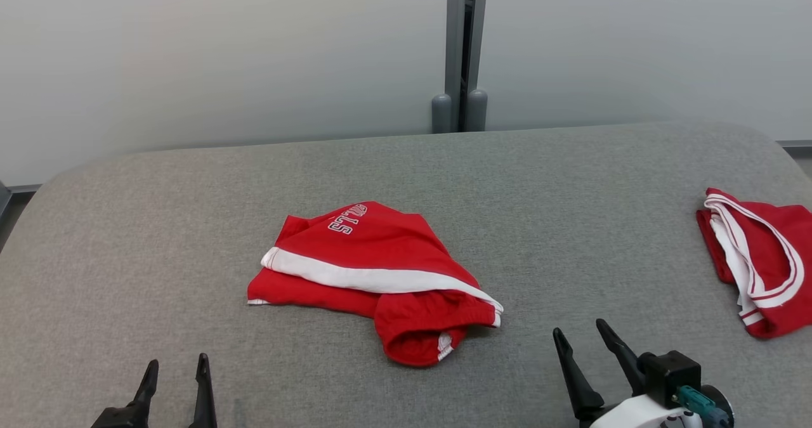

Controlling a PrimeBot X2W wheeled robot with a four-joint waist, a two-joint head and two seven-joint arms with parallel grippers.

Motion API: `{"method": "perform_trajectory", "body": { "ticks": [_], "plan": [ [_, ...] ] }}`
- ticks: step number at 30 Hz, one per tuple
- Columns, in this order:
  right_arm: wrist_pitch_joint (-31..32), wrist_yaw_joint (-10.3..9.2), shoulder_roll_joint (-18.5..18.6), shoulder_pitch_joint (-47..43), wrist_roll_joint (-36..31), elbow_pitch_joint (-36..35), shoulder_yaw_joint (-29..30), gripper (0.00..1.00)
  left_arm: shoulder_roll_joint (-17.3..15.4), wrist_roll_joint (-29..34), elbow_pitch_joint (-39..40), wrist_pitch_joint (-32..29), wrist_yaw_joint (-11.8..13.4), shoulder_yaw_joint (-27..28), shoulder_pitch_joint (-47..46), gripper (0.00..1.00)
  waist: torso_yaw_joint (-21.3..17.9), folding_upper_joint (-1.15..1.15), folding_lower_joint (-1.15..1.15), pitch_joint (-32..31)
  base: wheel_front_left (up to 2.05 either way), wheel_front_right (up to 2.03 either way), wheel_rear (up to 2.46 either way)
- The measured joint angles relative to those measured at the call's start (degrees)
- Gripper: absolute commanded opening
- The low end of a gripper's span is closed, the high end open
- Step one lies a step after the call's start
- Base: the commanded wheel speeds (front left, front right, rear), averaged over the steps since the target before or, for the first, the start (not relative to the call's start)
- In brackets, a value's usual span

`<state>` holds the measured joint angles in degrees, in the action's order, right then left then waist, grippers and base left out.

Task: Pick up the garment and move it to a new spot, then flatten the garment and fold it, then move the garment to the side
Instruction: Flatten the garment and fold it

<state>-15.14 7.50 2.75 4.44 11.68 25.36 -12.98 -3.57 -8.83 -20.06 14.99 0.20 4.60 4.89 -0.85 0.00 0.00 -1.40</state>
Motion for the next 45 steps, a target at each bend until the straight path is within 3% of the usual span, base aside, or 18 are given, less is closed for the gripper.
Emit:
{"method": "perform_trajectory", "body": {
  "ticks": [7, 24, 27, 36, 45],
  "plan": [
    [-0.01, 0.0, -0.1, 2.38, 5.42, 3.14, -3.01, 1.0, 0.68, 1.15, -0.87, 0.0, -1.51, -1.68, -0.99, 1.0, 2.57, 0.0, 0.0, 1.28, 0.0, 0.0, 0.0],
    [0.0, -0.01, -0.04, 11.65, 14.54, 14.45, -5.58, 1.0, 0.79, -0.94, -1.37, 0.0, -1.12, -4.13, -4.33, 1.0, 10.28, 0.0, 0.0, 6.97, 0.0, 0.0, 0.0],
    [-0.01, -0.01, -0.07, 12.7, 15.08, 16.93, -6.12, 0.0, 0.73, -1.48, -1.4, 0.0, -0.79, -4.47, -4.6, 1.0, 11.01, 0.0, 0.0, 7.49, 0.0, 0.0, 0.0],
    [0.0, -0.01, -0.02, 15.12, 11.48, 19.73, -3.99, 0.0, 0.77, -3.12, -1.47, 0.0, -0.12, -5.3, -5.24, 1.0, 11.0, 0.0, 0.0, 7.62, 0.0, 0.0, 0.0],
    [0.01, 0.0, 1.69, 18.5, -9.39, 5.42, 1.46, 0.0, 0.79, -4.37, -1.68, 0.0, -0.56, -7.53, -5.3, 1.0, 10.16, 0.0, 0.0, 6.39, 0.0, 0.0, 0.0]
  ]
}}
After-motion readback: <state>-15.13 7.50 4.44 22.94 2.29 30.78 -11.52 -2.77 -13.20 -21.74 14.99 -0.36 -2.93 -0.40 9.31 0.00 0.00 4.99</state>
